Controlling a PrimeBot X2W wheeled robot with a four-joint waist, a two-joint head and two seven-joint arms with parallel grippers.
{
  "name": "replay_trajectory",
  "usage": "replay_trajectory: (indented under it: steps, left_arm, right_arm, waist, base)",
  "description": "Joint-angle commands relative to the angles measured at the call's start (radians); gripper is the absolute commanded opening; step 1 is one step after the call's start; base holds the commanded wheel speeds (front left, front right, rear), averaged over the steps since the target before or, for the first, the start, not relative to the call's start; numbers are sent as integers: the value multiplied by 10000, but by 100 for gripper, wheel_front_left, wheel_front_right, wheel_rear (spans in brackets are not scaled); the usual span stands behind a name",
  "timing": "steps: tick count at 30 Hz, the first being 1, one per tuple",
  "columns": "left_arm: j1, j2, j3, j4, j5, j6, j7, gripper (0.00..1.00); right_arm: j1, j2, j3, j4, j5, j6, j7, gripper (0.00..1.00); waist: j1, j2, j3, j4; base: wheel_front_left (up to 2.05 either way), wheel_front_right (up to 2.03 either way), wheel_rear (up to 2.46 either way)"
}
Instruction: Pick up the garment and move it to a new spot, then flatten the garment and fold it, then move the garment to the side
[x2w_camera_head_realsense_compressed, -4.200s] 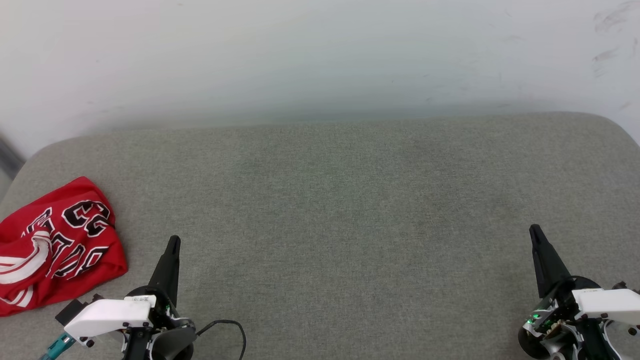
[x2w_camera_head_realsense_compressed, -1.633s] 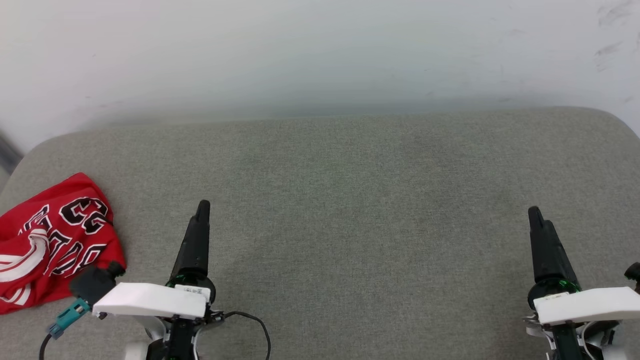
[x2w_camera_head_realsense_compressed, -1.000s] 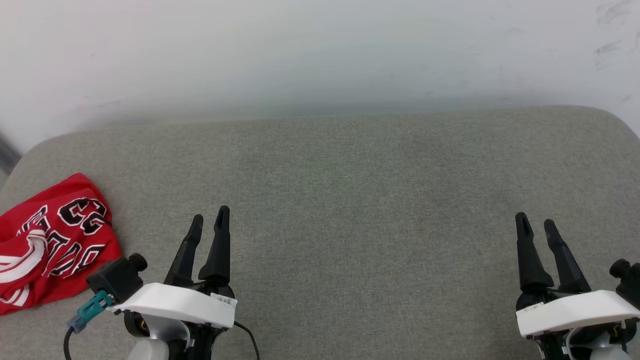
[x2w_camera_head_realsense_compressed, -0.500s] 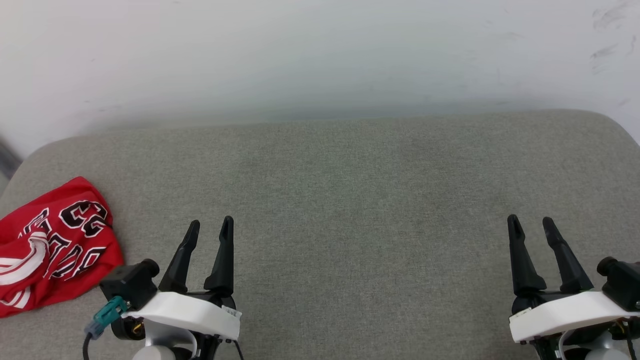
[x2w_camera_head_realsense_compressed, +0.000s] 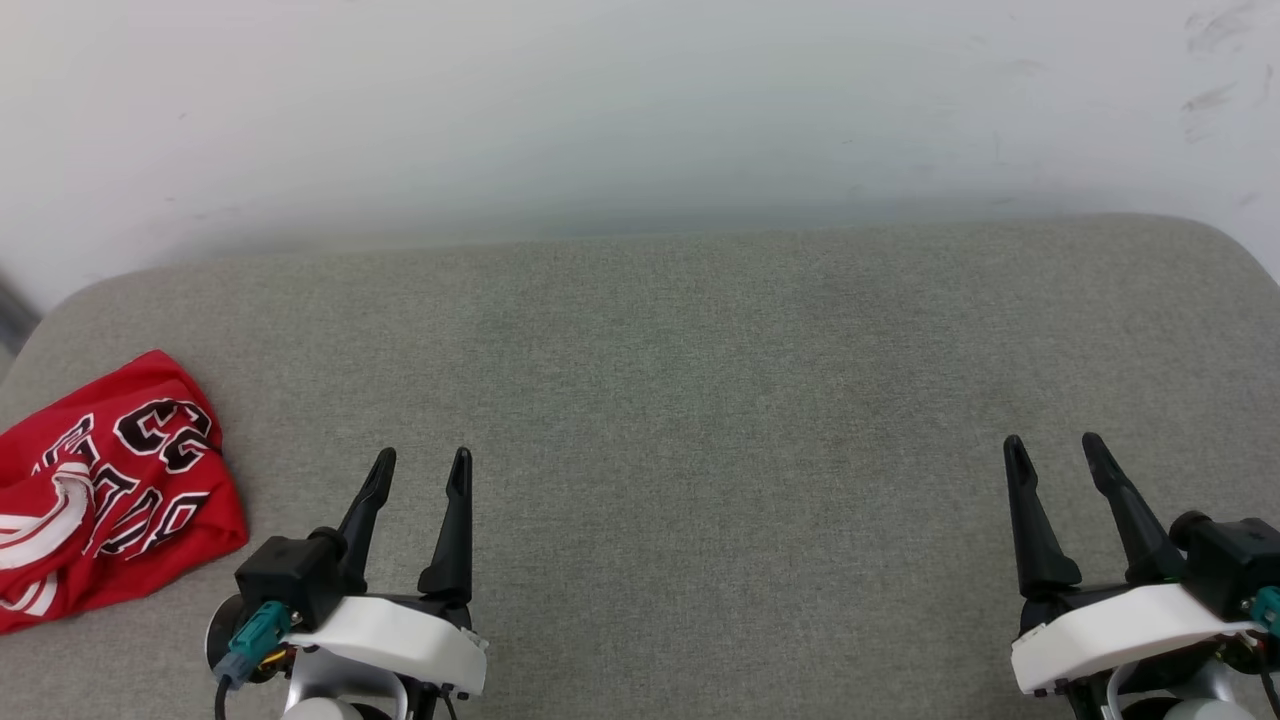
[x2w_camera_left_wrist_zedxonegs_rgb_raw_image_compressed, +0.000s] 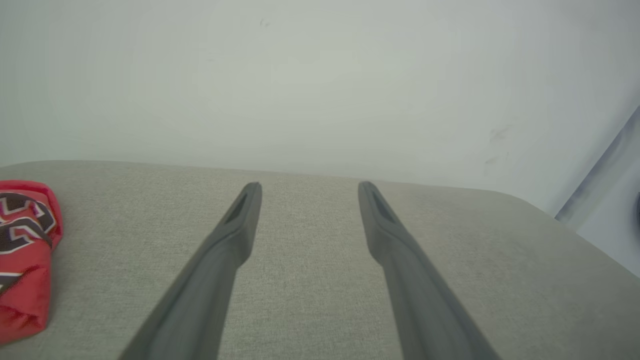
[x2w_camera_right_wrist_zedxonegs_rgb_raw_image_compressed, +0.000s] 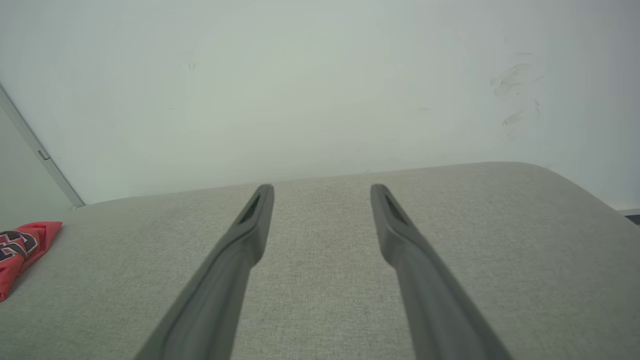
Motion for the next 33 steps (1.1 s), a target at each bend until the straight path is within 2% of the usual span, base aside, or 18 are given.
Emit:
replay_trajectory:
  steps: [1, 16, 33]
  left_arm:
    - [-87, 62, -15, -56, 254, 38, -103, 100]
    - [-119, 87, -69, 3, 1448, 200, -403, 100]
    - [-126, -42, -40, 206, 2017, 14, -704, 100]
  right_arm:
    - [30, -24, 14, -137, -199, 0, -16, 100]
    - [129, -7, -58, -321, -1127, 0, 58, 100]
    - [152, -2, -320, -328, -1419, 0, -19, 100]
  waist:
    - [0, 0, 8, 6]
    - [0, 0, 48, 44]
    - [0, 0, 101, 75]
  base:
    - [0, 0, 0]
    - [0, 0, 0]
    - [0, 0, 0]
